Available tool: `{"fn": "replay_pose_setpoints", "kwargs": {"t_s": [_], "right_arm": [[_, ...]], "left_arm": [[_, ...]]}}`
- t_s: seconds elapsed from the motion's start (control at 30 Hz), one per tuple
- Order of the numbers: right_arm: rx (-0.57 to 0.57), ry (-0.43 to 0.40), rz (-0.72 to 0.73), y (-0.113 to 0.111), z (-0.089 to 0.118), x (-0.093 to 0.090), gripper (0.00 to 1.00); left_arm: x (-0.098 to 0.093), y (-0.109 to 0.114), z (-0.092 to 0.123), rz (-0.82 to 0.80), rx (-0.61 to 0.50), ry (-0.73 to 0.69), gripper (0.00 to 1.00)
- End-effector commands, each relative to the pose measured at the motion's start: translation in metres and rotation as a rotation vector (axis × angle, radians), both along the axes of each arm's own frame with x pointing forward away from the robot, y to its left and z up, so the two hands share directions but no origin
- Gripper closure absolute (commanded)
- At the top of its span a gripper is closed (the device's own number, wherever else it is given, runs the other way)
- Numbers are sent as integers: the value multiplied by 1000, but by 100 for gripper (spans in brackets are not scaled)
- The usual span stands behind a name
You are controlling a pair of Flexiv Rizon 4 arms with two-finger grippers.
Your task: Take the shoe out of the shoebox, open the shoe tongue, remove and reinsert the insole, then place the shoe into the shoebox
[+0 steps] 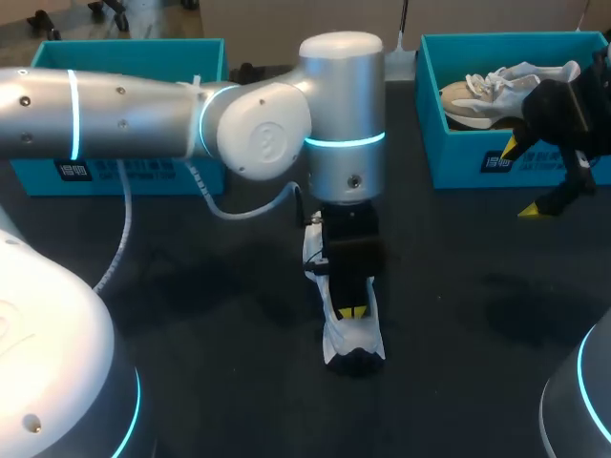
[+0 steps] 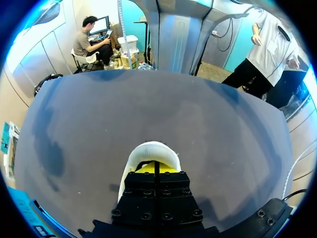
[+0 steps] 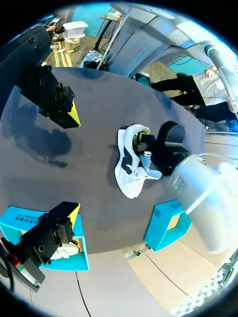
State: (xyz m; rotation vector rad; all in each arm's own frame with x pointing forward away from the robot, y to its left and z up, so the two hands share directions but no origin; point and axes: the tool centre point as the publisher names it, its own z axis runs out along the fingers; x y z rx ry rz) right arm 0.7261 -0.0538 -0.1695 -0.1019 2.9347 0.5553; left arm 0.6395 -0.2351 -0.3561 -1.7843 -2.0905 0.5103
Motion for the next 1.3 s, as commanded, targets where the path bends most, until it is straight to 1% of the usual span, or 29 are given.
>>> {"fn": "replay_pose_setpoints", "kwargs": {"t_s": [0.03,0.2,0.33,0.43,0.63,0.83,0.87,1.0,1.1,1.3], "right_arm": [[-4,3,-1,2,-1,2,0],[-4,3,-1,2,-1,2,0],[-4,3,-1,2,-1,2,0],[-4,3,-1,2,-1,2,0],[-4,3,-1,2,-1,2,0],[-4,3,-1,2,-1,2,0],[-4,3,-1,2,-1,2,0],[-4,3,-1,2,-1,2,0],[-4,3,-1,2,-1,2,0],[-4,3,-1,2,-1,2,0]], "left_arm": [[-1,-11,-22,-16,30,8,100],[-6,-11,-39,-34,37,-1,100],[-11,-9,-52,-43,65,-54,100],[-12,-7,-59,-32,68,-68,100],[-9,-1,-67,-19,84,-154,100],[7,8,-78,-2,106,-265,100],[13,10,-81,6,115,-291,100],[28,11,-88,16,137,-343,100],[34,10,-88,5,153,-378,100],[45,12,-83,35,137,-420,100]]}}
